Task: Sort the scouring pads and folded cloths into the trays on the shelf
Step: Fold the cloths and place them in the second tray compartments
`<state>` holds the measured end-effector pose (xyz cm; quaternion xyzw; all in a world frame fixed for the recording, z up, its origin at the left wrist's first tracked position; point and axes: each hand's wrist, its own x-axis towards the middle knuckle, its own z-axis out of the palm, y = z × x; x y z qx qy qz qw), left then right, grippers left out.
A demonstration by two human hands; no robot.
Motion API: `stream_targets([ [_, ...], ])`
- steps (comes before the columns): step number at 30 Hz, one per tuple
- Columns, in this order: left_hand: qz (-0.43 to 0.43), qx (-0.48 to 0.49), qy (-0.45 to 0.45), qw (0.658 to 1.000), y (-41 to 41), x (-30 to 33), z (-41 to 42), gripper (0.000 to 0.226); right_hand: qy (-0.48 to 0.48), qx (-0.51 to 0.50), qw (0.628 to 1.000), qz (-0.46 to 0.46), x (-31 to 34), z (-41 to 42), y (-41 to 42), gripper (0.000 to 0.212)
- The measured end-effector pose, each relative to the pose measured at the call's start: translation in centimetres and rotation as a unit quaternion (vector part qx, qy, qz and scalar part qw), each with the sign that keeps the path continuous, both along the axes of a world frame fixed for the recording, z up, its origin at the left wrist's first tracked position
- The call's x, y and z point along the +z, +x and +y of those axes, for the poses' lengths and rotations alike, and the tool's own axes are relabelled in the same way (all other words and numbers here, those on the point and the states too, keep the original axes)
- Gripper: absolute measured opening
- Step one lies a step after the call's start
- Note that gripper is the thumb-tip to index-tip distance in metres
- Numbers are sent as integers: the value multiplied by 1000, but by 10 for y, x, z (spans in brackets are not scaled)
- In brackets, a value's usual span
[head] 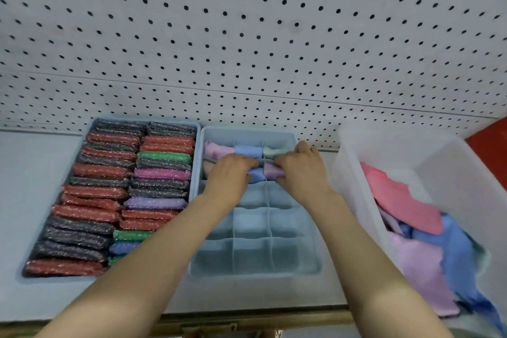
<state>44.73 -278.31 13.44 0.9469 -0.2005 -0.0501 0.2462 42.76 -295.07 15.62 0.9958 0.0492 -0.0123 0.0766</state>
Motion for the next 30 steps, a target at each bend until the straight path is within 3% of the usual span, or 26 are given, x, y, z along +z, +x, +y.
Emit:
stream_targets([
  [6, -7, 16, -3, 1000, -1, 1, -1, 31, -53, 16, 998, 10, -9, 2, 11, 35],
  [10, -2, 17, -4, 1000, -1, 2, 0, 30, -27, 29, 999, 10, -3, 1, 9, 31],
  [12, 1, 20, 2, 1000, -4, 4, 0, 32, 38, 38, 998, 13, 14, -5, 3, 18],
  [14, 1, 20, -14, 1000, -6, 6, -1, 38, 157, -1, 988, 11, 35, -20, -9, 28],
  [17, 3, 13, -76, 997, -10, 13, -10, 43, 260, -41, 952, -154, 59, -65, -36, 26],
  [19, 1, 3, -113, 994, -14, 20, -24, 43, 298, -119, 927, -196, 59, -110, -55, 33],
  [21, 6, -4, -161, 987, -21, 30, -43, 41, 264, -201, 936, -121, 47, -156, -70, 33],
  [23, 23, -5, -205, 978, -29, 42, -62, 38, 152, -216, 964, 35, 26, -185, -80, 39],
  [25, 36, -6, -219, 975, -35, 52, -80, 35, 100, -215, 966, 101, 7, -198, -82, 34],
  [28, 24, -16, -233, 972, -41, 65, -98, 33, 182, -229, 956, -3, 11, -204, -78, 25],
  [30, 24, -16, -252, 967, -45, 73, -106, 32, 302, -244, 917, -94, 32, -210, -73, 16],
])
